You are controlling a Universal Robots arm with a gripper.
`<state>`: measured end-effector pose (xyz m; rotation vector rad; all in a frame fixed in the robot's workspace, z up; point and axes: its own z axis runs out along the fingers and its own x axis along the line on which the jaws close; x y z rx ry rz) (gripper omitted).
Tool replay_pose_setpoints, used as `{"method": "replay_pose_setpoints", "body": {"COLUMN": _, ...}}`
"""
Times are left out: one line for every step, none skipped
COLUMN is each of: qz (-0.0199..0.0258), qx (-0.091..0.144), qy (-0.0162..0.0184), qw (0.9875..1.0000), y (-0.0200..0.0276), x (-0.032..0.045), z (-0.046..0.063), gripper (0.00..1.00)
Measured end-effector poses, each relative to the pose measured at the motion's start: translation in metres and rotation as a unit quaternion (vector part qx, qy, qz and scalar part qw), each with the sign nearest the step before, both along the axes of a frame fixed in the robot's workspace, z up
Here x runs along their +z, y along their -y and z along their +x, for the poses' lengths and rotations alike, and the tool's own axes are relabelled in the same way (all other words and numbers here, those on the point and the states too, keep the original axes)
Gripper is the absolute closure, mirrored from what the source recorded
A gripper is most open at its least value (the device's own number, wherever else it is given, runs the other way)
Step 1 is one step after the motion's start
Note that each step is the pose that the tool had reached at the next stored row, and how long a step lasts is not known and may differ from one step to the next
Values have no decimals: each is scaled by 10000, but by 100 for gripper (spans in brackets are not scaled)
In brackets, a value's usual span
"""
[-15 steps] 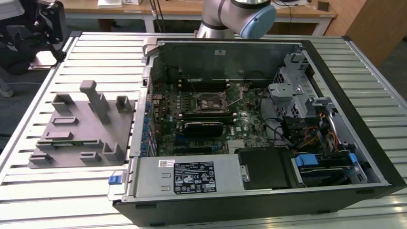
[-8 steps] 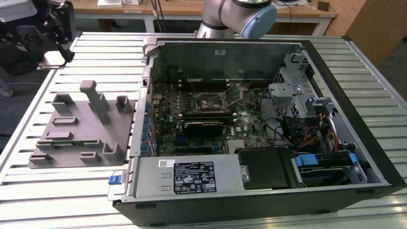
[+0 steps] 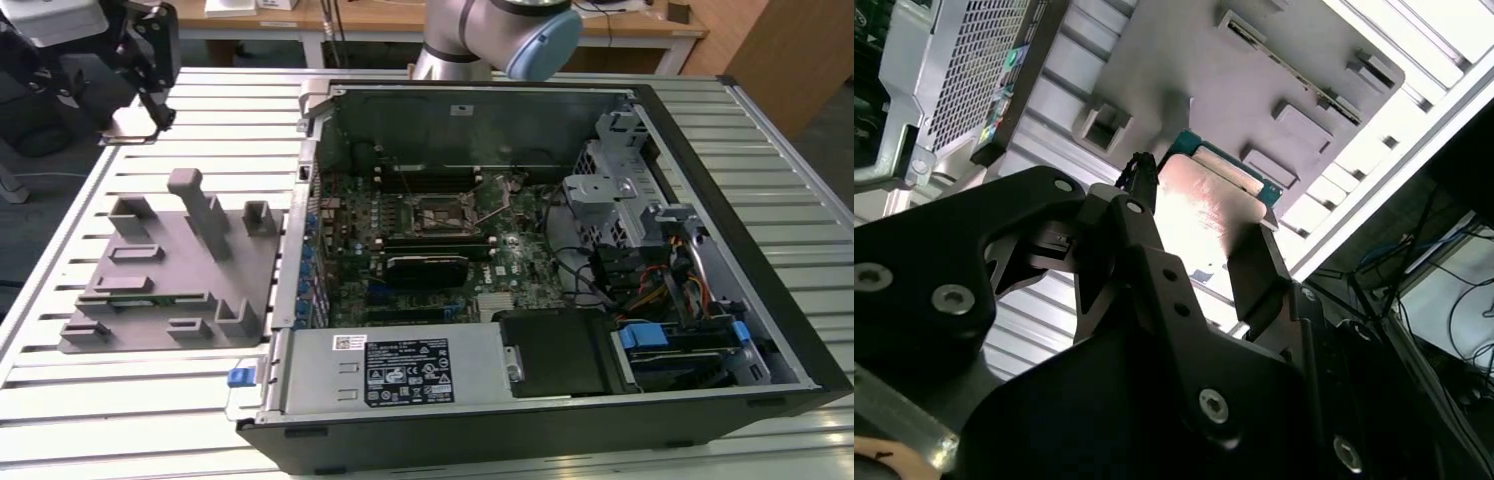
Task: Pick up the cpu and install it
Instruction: 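Pick up the cpu and move it towards the insertion slot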
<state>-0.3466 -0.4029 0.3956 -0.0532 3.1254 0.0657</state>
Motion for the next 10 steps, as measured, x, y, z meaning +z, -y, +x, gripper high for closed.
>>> {"method": "replay_pose_setpoints", "body": {"qz": 0, "qx": 0, "qy": 0, "qw": 10000, "y": 0, "x": 0, "z": 18, "gripper": 47}}
{"method": "replay_pose_setpoints", "body": {"qz": 0, "qx": 0, "qy": 0, "qw": 10000, "y": 0, "x": -1, "z": 37, "gripper": 47}}
{"method": "replay_pose_setpoints", "body": {"qz": 0, "qx": 0, "qy": 0, "qw": 10000, "y": 0, "x": -1, "z": 54, "gripper": 47}}
{"method": "replay_pose_setpoints", "body": {"qz": 0, "qx": 0, "qy": 0, "qw": 10000, "y": 0, "x": -1, "z": 71, "gripper": 47}}
{"method": "replay_pose_setpoints", "body": {"qz": 0, "qx": 0, "qy": 0, "qw": 10000, "y": 0, "x": -1, "z": 89, "gripper": 47}}
{"method": "replay_pose_setpoints", "body": {"qz": 0, "qx": 0, "qy": 0, "qw": 10000, "y": 0, "x": -1, "z": 104, "gripper": 47}}
{"method": "replay_pose_setpoints", "body": {"qz": 0, "qx": 0, "qy": 0, "qw": 10000, "y": 0, "x": -1, "z": 117, "gripper": 47}}
{"method": "replay_pose_setpoints", "body": {"qz": 0, "qx": 0, "qy": 0, "qw": 10000, "y": 0, "x": -1, "z": 130, "gripper": 47}}
{"method": "replay_pose_setpoints", "body": {"qz": 0, "qx": 0, "qy": 0, "qw": 10000, "y": 0, "x": -1, "z": 149, "gripper": 47}}
{"method": "replay_pose_setpoints", "body": {"qz": 0, "qx": 0, "qy": 0, "qw": 10000, "y": 0, "x": -1, "z": 170, "gripper": 47}}
